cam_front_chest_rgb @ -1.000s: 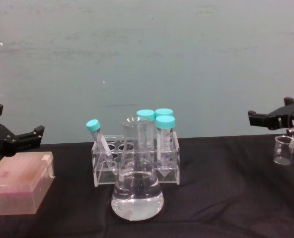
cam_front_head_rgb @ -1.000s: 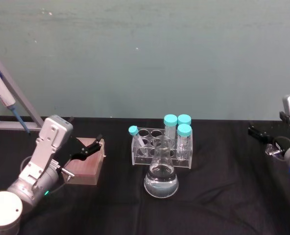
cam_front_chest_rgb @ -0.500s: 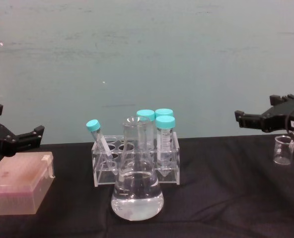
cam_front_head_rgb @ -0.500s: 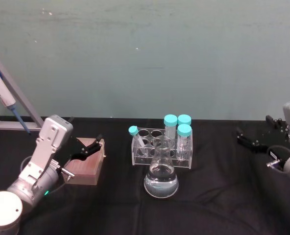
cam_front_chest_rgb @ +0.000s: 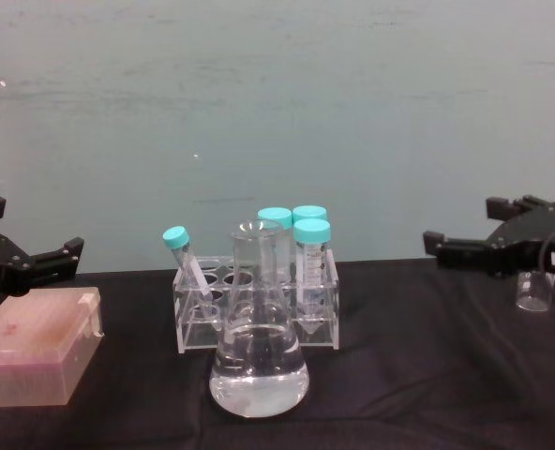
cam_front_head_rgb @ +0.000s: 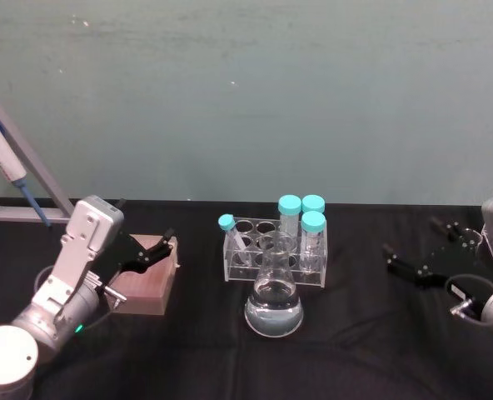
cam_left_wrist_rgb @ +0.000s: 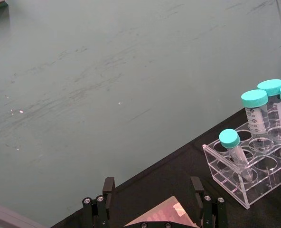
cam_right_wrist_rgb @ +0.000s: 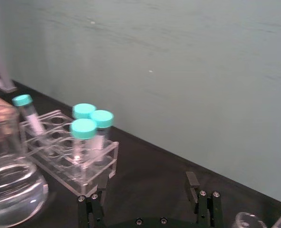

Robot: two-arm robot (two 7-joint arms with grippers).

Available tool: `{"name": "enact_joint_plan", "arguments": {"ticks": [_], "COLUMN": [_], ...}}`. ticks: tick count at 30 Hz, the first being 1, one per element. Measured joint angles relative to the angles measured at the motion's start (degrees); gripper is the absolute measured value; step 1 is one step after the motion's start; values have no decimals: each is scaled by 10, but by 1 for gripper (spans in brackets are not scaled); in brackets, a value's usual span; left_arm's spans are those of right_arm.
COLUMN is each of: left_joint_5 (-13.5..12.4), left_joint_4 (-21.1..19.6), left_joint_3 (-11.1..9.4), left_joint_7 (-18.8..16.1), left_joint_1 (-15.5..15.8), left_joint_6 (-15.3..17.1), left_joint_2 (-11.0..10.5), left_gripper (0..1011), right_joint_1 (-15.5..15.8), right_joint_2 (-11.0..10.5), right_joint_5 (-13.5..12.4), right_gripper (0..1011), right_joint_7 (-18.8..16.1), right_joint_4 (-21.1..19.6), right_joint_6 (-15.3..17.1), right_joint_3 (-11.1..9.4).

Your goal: Place the experimental apparatus aside using one hand.

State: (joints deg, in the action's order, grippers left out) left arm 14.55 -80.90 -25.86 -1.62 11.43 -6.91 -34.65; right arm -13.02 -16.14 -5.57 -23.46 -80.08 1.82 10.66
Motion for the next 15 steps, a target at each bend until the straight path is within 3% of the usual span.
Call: {"name": "enact_joint_plan", "arguments": {"ticks": [7, 15], "left_joint_5": [0, 0], "left_joint_4": [0, 0], "left_joint_3": [0, 0], "left_joint_7": [0, 0], "left_joint_1": [0, 0], "left_joint_6": [0, 0], "left_joint_2": [0, 0], "left_gripper": [1000, 1000], "right_joint_1": [10, -1], "right_joint_2": [-15, -30], "right_joint_5": [-25, -55], "right_gripper": [1004, 1004], "right_joint_7": [-34, -79], "right_joint_4": [-14, -5], "right_joint_6": [-8, -18], "right_joint_3": [15, 35]}}
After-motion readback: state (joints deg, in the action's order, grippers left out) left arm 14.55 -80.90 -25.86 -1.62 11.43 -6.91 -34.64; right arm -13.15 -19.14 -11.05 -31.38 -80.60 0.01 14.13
